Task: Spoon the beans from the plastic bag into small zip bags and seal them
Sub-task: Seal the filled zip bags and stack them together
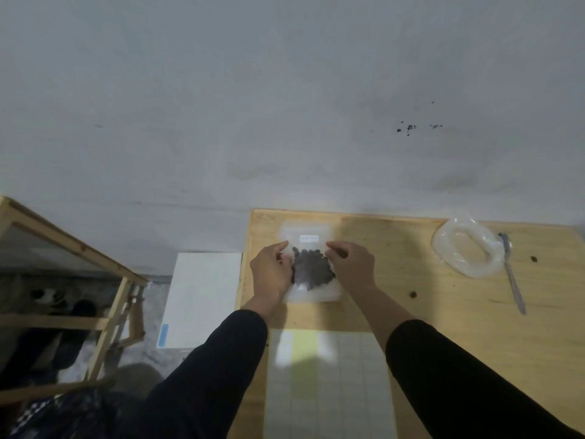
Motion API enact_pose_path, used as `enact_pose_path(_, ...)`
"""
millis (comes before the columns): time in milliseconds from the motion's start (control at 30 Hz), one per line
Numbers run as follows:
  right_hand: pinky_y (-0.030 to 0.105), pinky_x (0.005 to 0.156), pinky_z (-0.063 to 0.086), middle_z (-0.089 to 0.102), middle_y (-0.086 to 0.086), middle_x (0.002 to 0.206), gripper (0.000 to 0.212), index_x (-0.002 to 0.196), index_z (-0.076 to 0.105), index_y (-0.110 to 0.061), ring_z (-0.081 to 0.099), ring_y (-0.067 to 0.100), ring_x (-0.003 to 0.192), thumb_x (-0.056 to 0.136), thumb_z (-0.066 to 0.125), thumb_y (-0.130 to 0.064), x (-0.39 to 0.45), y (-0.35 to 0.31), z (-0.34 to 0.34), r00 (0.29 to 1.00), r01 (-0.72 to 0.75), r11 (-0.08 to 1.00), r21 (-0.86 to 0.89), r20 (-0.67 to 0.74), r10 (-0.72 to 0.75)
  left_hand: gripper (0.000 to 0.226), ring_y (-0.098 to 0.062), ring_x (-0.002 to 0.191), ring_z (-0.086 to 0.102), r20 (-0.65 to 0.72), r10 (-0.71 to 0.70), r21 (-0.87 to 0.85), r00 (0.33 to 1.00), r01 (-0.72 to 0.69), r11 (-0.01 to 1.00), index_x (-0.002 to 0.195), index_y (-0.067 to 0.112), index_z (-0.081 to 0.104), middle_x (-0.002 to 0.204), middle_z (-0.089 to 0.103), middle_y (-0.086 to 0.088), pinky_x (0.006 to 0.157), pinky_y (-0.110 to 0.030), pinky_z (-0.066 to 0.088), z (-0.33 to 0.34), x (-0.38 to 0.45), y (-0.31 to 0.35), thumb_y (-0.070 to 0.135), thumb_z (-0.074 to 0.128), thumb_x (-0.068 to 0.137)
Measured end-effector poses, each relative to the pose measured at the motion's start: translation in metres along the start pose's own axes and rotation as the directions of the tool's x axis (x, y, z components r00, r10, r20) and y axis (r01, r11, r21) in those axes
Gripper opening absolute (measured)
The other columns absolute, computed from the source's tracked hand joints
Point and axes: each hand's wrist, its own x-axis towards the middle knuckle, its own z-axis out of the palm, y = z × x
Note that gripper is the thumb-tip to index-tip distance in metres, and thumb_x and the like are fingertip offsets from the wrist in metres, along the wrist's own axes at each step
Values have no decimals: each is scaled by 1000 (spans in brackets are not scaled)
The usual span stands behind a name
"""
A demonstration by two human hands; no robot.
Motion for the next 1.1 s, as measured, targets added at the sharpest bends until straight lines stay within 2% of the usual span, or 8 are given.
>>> enact_pose_path(100, 18, 89, 33, 66, 8, 111, 24, 111, 68, -13, 59, 20, 103, 89, 59, -17, 0, 2, 1, 1000, 23, 999, -40, 8, -23, 31, -14, 95, 60, 20, 13, 20, 1000, -13, 1000, 123, 6, 60, 118, 64, -11, 79, -4, 33, 0, 0, 0, 7, 55, 92)
enact_pose_path(300, 11, 84, 25, 57, 13, 118, 28, 116, 64, -7, 52, 22, 109, 93, 51, -13, -7, -2, 3, 990, 132, 980, -148, 70, -123, 33, -21, 101, 61, 68, 55, 79, 996, -60, 995, 124, 5, 58, 117, 63, -14, 88, -16, 40, -3, -3, 0, 12, 54, 92)
enact_pose_path(500, 25, 105, 25, 43, 14, 142, 35, 125, 56, -2, 38, 26, 130, 99, 38, -15, -20, -9, 6, 981, 186, 942, -280, 113, -160, 23, -23, 88, 58, 112, 133, 89, 985, -143, 986, 103, -2, 64, 97, 63, -16, 89, -34, 47, -9, -11, 3, 11, 47, 95)
enact_pose_path(633, 28, 106, 27, 35, 12, 148, 36, 128, 52, -4, 33, 26, 133, 98, 37, -17, -28, -11, 6, 977, 197, 925, -325, 140, -159, 35, -26, 131, 38, 219, 149, 257, 964, -204, 945, 129, 9, 54, 142, 44, -14, 108, -24, 20, -13, -16, 4, 13, 46, 95)
enact_pose_path(733, 30, 112, 24, 27, 8, 153, 44, 140, 36, -6, 25, 21, 140, 99, 34, -21, -33, -10, 4, 972, 213, 895, -391, 173, -156, 45, -20, 141, 23, 235, 151, 289, 960, -217, 932, 141, 10, 39, 152, 28, -9, 112, -22, 13, -16, -18, 2, 16, 45, 96)
enact_pose_path(900, 30, 111, 26, 32, 10, 149, 47, 141, 33, -5, 28, 21, 138, 99, 38, -25, -47, -12, -13, 968, 245, 833, -496, 167, -185, 48, -22, 136, 29, 267, 238, 327, 934, -320, 889, 141, 7, 35, 146, 36, -11, 110, -25, 22, -26, -23, 8, 15, 45, 95)
enact_pose_path(1033, 29, 96, 46, 56, 11, 124, 35, 119, 54, -5, 52, 22, 113, 92, 51, -28, -55, -13, -28, 970, 241, 829, -505, 143, -196, 50, -22, 138, 26, 288, 314, 376, 905, -408, 832, 144, 7, 30, 147, 33, -11, 110, -28, 24, -35, -25, 16, 19, 42, 97)
enact_pose_path(1100, 31, 96, 47, 57, 11, 124, 38, 119, 57, -5, 52, 26, 114, 90, 58, -29, -58, -16, -38, 966, 252, 798, -547, 88, -245, 50, -22, 137, 27, 286, 364, 388, 886, -455, 802, 144, 7, 30, 146, 33, -11, 110, -28, 25, -41, -28, 23, 21, 42, 97)
